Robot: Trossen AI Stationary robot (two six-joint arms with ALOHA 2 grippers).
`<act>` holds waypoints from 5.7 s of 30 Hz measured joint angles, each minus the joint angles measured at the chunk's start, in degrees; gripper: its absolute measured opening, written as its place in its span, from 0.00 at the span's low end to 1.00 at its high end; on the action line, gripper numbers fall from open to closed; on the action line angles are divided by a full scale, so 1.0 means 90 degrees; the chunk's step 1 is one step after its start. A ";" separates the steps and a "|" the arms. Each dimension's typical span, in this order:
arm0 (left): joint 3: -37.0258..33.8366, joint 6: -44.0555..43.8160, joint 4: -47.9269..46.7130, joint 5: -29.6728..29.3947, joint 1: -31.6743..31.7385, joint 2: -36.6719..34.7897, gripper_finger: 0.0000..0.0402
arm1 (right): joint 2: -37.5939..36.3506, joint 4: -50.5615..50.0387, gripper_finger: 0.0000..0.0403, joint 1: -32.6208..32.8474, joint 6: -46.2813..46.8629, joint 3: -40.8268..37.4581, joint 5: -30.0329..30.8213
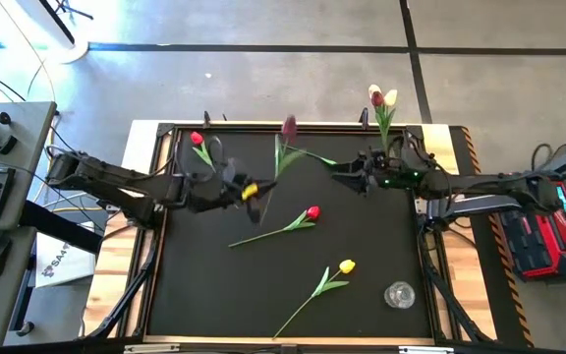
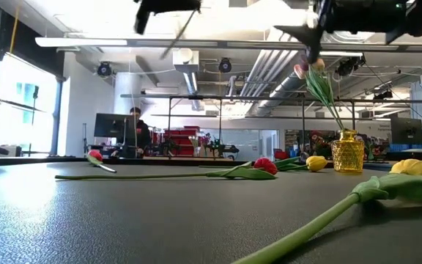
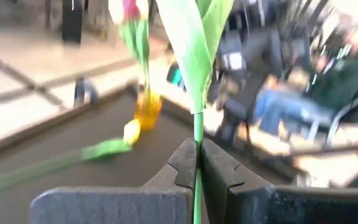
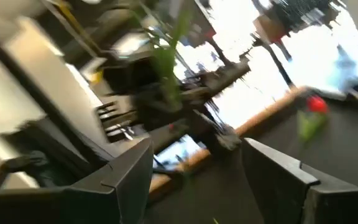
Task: Sort flowers into vase by color
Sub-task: Put the dark red flower into the yellow flower vase, then put the top yellow flower into the transparent flower vase
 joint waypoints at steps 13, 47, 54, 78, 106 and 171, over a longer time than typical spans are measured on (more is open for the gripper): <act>0.0002 0.1187 0.0980 0.3503 0.1146 0.0075 0.00 | 0.1466 0.0801 0.61 0.0560 -0.1857 0.1386 0.0692; 0.0000 0.1459 0.0210 0.2953 0.1241 0.0174 0.11 | 0.3263 -0.2407 0.01 0.0721 -0.2078 0.4104 0.1046; 0.0000 0.0824 -0.0924 0.2613 0.1498 0.0181 0.31 | 0.2765 -0.3749 0.00 0.0550 -0.2279 0.4099 0.2129; 0.0000 0.0611 -0.1618 0.2238 0.1650 0.0181 0.39 | -0.0575 -0.8253 0.00 -0.1238 -0.2119 0.4099 0.5411; 0.0002 0.0834 -0.2095 0.1713 0.1686 0.0181 0.39 | -0.0449 -0.7425 0.00 -0.3009 -0.2453 0.2960 0.4803; 0.0005 -0.0854 -0.2383 0.2917 0.1455 0.1014 0.39 | -0.0571 -0.8221 0.59 -0.2778 -0.0633 0.5027 0.1761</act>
